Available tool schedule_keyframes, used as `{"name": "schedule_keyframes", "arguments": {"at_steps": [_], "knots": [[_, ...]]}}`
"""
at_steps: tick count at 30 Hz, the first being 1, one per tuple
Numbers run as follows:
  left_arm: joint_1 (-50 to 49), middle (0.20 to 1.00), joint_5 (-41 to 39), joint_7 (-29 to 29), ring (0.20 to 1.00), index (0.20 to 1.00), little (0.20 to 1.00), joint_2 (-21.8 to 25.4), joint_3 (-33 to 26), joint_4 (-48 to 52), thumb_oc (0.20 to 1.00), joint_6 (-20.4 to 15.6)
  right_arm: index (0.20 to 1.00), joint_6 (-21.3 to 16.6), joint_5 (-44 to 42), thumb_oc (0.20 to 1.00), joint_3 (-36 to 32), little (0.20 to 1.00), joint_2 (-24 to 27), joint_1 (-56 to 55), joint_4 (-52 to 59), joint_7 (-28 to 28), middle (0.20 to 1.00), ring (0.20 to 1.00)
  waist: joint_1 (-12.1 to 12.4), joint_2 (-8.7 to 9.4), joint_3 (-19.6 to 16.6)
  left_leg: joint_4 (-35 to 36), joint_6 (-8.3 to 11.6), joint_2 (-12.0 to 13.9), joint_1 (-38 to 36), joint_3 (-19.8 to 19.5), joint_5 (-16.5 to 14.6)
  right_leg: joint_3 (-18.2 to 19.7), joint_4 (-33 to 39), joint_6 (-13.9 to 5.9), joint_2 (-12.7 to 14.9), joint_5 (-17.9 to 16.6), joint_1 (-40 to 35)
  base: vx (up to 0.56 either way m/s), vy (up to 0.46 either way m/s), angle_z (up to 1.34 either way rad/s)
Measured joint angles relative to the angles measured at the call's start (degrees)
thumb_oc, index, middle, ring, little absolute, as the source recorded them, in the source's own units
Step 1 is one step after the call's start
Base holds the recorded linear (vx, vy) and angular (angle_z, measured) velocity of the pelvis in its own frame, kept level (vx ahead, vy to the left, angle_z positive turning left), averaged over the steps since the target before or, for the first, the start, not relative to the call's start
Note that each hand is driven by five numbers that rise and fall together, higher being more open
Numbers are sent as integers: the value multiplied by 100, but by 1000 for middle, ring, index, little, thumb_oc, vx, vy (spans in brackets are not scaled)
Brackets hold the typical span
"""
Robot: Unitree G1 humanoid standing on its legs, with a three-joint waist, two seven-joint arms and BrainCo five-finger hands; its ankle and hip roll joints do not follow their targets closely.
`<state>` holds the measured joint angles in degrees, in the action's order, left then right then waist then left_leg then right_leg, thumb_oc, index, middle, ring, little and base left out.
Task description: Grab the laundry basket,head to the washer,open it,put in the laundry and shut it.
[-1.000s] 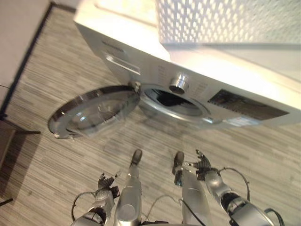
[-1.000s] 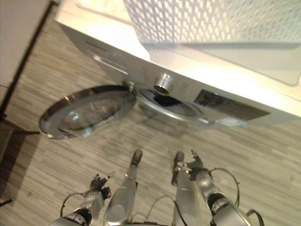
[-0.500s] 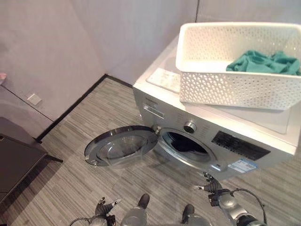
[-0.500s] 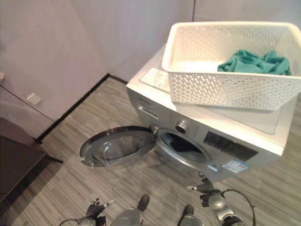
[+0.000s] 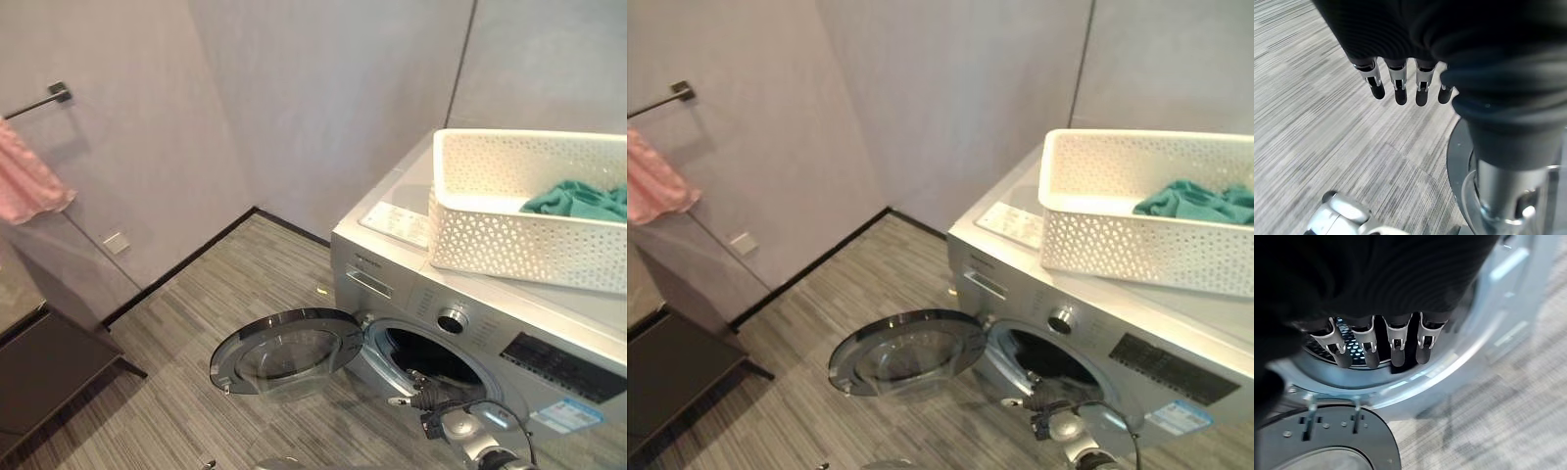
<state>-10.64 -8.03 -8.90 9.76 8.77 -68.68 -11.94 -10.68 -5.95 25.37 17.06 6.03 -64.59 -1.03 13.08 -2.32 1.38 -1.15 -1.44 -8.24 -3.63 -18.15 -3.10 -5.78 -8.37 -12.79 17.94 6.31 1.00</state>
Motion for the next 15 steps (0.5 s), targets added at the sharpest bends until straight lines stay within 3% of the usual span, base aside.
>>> {"name": "schedule_keyframes", "arguments": {"at_steps": [1,2,3,6,10,12,15], "knots": [[2,1000,16,1,1000,1000,1000,47,-13,-1,1000,2,1000,10,1,1000,-1,1000,-47,-92,3,6,1000,1000,-11,-1,0,52,1,47,-56,44,0,-193,156,77,-2,-95,-98,47,-107,-45],[-36,1000,16,2,1000,1000,1000,117,-111,6,1000,1,1000,31,3,1000,2,1000,-164,-150,-101,11,1000,1000,44,98,14,242,36,209,-159,190,23,-612,385,25,-38,-336,-161,86,-128,-45],[-27,1000,17,1,1000,1000,1000,145,-126,-7,1000,13,1000,34,7,1000,4,1000,-218,-171,-177,5,1000,1000,-16,126,21,272,111,316,-150,175,8,-731,631,26,-103,-479,-261,122,-153,-35],[39,1000,18,15,1000,1000,1000,97,-127,-98,1000,50,1000,45,14,1000,2,1000,-205,-264,-279,7,1000,1000,-54,192,18,280,256,579,-124,174,-41,-741,1045,117,-432,-666,-408,116,-163,-9],[137,1000,-5,-1,1000,1000,1000,90,-152,-179,1000,68,1000,48,0,1000,-8,1000,-83,-237,-368,-7,1000,1000,-77,85,20,259,480,1017,-27,110,-107,-803,1375,373,-911,-771,-508,164,-249,5],[258,1000,-77,-31,1000,1000,1000,62,-209,-213,1000,72,1000,73,-23,1000,5,1000,59,-279,-30,-4,1000,1000,-169,-18,35,217,647,1240,111,-183,-81,-1025,1375,569,-1200,-687,-513,131,-287,46],[538,1000,-198,-95,1000,1000,1000,60,-241,-197,1000,77,1000,34,-177,1000,-4,1000,351,-280,976,-2,1000,1000,-200,51,194,78,923,1308,414,-400,227,-1255,1376,752,-1315,-658,-416,47,-128,40]]}}
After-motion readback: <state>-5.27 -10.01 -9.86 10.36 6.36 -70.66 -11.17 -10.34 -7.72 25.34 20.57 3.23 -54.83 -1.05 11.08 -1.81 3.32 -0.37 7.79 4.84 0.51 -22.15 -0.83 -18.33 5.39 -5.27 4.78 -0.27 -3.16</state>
